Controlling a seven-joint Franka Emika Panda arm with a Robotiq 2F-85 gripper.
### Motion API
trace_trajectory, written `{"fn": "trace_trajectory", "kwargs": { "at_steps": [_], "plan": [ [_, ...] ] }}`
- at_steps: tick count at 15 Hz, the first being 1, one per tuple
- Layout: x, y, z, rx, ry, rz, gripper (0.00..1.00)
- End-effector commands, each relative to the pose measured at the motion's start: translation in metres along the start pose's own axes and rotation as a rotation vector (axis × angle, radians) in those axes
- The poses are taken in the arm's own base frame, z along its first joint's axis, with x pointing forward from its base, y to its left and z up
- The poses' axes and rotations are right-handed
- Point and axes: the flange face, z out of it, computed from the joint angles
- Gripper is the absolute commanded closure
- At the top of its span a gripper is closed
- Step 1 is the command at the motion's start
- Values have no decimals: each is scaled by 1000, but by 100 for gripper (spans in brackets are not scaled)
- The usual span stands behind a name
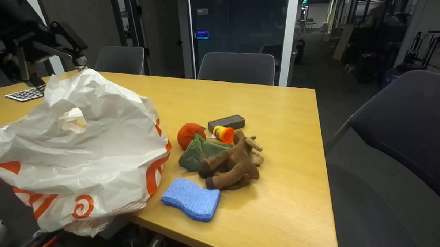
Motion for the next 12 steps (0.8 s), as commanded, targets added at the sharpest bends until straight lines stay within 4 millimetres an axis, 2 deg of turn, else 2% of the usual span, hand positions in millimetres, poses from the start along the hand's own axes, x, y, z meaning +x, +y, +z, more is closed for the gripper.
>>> {"fn": "trace_trajectory", "kwargs": {
  "at_steps": [1,4,7,9,12],
  "plan": [
    [1,-1,-9,-31,-2,-1,0],
    [18,11,-49,-101,74,17,0],
    [39,48,-79,-156,125,85,0],
    [53,77,-73,-185,127,131,0],
    [71,106,-40,-201,72,209,0]
  ]
}}
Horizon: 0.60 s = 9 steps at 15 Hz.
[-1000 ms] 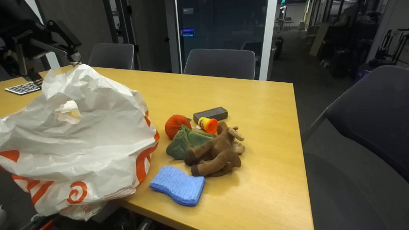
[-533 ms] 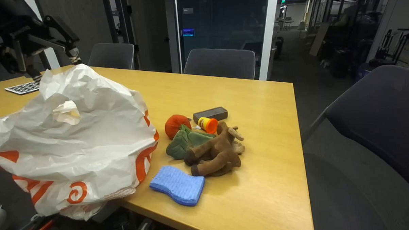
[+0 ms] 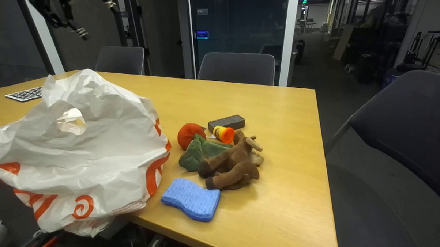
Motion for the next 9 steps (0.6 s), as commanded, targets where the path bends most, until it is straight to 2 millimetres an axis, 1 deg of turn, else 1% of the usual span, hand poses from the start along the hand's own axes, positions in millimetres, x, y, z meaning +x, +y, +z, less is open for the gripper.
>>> {"fn": "trace_trajectory", "kwargs": {
  "at_steps": [1,3,5,7,9],
  "plan": [
    [33,15,49,1,-60,81,0],
    [46,12,76,5,-46,111,0],
    [61,13,100,-34,-9,145,0],
    [73,21,122,-83,4,206,0],
    [81,37,144,-132,-43,328,0]
  ]
}}
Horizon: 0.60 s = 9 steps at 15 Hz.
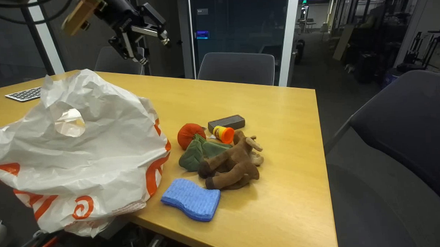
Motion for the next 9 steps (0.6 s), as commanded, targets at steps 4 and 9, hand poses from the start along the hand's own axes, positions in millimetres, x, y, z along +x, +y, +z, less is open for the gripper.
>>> {"fn": "trace_trajectory", "kwargs": {
  "at_steps": [4,9],
  "plan": [
    [22,19,41,-68,-72,198,0],
    [35,22,55,-87,-108,262,0]
  ]
}}
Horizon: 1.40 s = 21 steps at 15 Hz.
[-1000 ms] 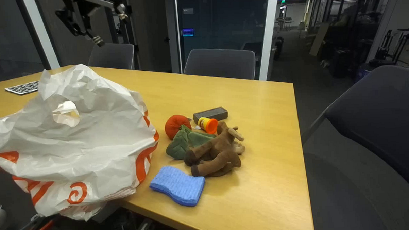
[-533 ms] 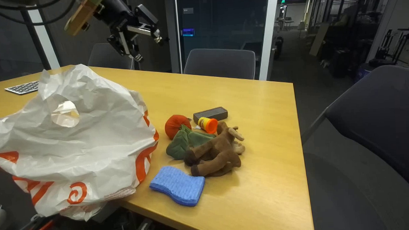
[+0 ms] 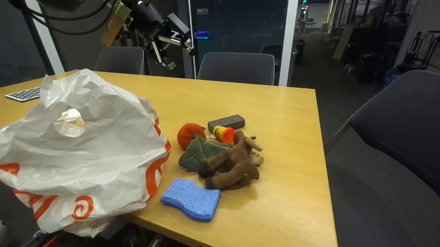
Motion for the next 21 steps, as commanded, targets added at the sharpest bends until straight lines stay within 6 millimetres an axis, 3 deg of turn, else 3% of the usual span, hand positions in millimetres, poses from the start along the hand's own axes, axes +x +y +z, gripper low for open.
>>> {"fn": "trace_trajectory", "kwargs": {
  "at_steps": [1,4,7,11,16,21],
  "plan": [
    [0,0,-1,-1,-1,0,0],
    [22,1,3,-40,-68,62,0],
    [51,22,16,-83,-139,122,0],
    [78,47,66,-128,-332,213,0],
    [85,66,123,-55,-575,365,0],
    [79,84,151,58,-709,503,0]
  ]
}}
